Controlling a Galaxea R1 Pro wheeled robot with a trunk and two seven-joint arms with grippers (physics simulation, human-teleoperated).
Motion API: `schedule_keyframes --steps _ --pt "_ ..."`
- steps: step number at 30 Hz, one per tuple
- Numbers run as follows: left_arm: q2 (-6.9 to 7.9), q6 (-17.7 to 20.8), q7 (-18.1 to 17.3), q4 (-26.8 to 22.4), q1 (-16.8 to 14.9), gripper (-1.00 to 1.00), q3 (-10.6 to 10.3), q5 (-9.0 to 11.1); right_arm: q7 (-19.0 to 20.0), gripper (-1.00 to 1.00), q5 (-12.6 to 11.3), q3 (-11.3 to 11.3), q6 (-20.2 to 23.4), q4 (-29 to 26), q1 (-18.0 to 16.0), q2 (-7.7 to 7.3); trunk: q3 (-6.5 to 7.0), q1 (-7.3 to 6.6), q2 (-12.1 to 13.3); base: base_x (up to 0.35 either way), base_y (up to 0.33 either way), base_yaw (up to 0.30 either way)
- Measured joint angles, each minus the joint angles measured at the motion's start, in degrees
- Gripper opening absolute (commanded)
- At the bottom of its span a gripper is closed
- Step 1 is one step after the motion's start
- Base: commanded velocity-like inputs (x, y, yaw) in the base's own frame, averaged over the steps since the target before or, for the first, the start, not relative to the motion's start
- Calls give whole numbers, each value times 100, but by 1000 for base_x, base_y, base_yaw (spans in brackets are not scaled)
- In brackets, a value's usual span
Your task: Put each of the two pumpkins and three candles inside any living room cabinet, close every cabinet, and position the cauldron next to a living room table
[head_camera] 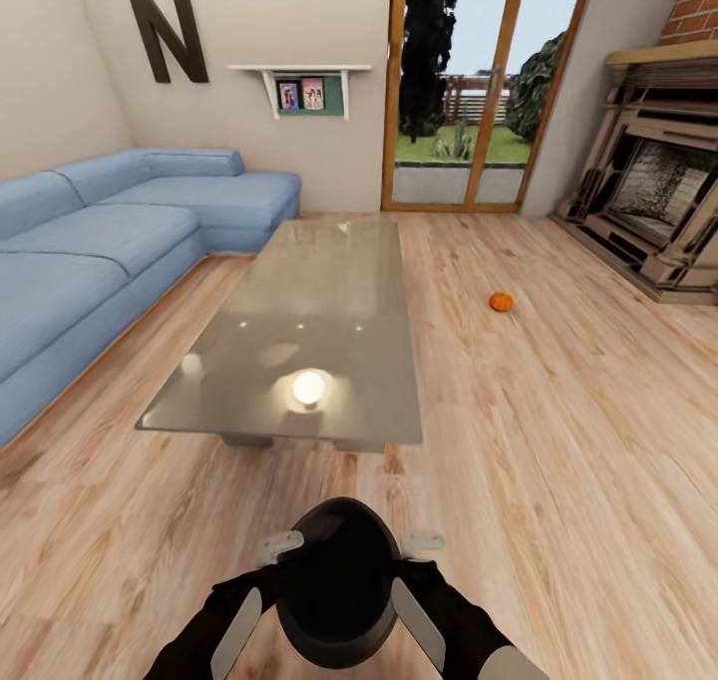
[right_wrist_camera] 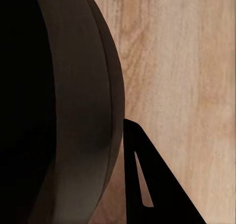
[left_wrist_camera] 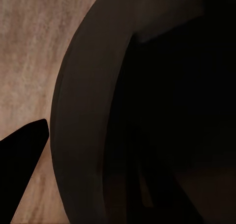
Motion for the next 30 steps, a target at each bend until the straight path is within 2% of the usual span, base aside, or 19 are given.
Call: schedule_keyframes --steps 8,23,30 --pt "0 0 -2 0 -3 -100 -3 -20 1 -100 -15 -5 -4 0 1 0 5 0 0 260 0 -50" --pt "-1 -1 -4 -4 -2 -100 2 -15 1 -100 -35 -1 -60 2 2 0 20 2 0 104 0 -31" --pt "2 -1 -4 -4 -1 -100 -2 3 1 -100 -36 1 -86 3 2 0 24 3 0 16 0 -9"
